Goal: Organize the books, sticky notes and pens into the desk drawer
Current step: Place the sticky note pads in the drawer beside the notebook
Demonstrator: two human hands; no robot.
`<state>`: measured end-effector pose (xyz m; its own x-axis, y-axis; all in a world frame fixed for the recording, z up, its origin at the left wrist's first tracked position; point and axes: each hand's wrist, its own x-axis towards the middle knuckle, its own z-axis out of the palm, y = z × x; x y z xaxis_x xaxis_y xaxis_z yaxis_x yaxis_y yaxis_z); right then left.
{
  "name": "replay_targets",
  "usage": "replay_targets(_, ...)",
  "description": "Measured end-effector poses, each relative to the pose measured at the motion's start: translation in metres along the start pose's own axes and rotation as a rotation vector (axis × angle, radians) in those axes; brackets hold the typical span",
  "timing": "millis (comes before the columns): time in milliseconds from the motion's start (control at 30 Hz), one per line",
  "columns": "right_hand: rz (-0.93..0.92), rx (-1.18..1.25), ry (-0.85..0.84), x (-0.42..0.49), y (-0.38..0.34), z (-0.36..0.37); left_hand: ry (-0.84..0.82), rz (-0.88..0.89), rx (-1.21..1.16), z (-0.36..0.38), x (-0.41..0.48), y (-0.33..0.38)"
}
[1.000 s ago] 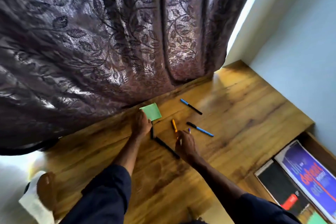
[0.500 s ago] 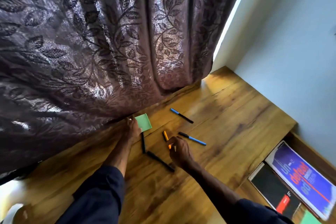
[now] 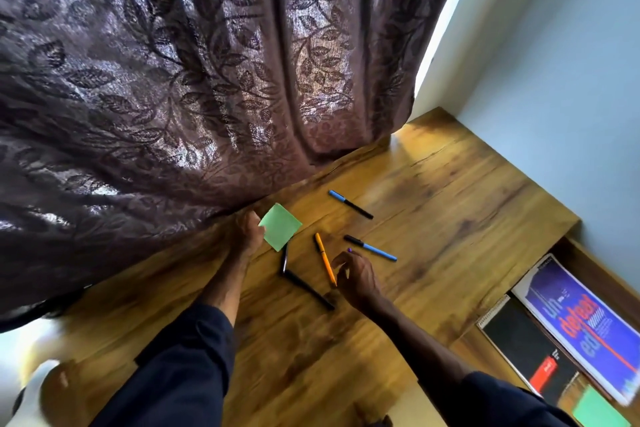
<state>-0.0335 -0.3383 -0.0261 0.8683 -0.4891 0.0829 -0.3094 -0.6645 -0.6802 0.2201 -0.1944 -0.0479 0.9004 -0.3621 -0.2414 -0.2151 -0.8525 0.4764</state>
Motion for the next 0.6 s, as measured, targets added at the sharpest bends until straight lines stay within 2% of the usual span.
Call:
replay_targets(100,-0.012,0.000,0.026,-0.008,0.006,-0.005,0.042,-0.070,-0.210,0.003,-0.003,-0.001)
replay_targets(233,0.158,0.030,0.007,-0.013,0.007,-0.014,0.141,-0.148,-0.499,-0.005,-0.027,0.008)
replay_targets(333,0.266,0.117,-0.078,-0.018,-0.007,-0.035,0.198,-0.143,-0.628,-0.001,-0.066,0.024)
replay_targets(400,0.315,0.168,-0.128,-0.021,-0.013,-0.049,0.147,-0.122,-0.721,0.011,-0.090,0.040)
replay_targets(500,0.380,0.257,-0.170,-0.029,-0.006,-0.065,-0.033,-0.139,-0.875,0.031,-0.119,0.075)
replay_targets(600,0.510,0.554,-0.063,-0.040,0.003,-0.091,-0.155,-0.071,-0.909,0.052,-0.143,0.118)
